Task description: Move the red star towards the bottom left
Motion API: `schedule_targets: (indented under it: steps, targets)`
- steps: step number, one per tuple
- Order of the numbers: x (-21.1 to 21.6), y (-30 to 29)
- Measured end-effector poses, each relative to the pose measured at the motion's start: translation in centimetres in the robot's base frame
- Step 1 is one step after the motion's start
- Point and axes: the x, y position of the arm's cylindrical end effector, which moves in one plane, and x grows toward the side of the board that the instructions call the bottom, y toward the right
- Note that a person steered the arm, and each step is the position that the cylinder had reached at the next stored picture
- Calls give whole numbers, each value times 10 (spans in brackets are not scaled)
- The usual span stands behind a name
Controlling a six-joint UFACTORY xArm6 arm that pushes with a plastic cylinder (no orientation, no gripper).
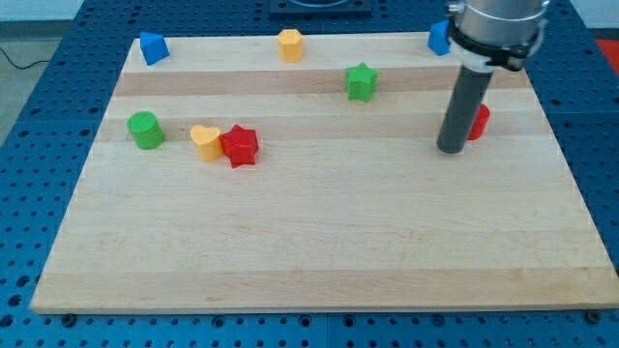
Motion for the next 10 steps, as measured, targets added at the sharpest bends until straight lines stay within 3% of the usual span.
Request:
schedule_targets:
  steps: [1, 3, 5, 6, 7, 10]
  targets:
    - [-19, -4]
    - [-9, 13]
    - [87, -8]
    - [96, -8]
    - [92, -9]
    - [15, -75]
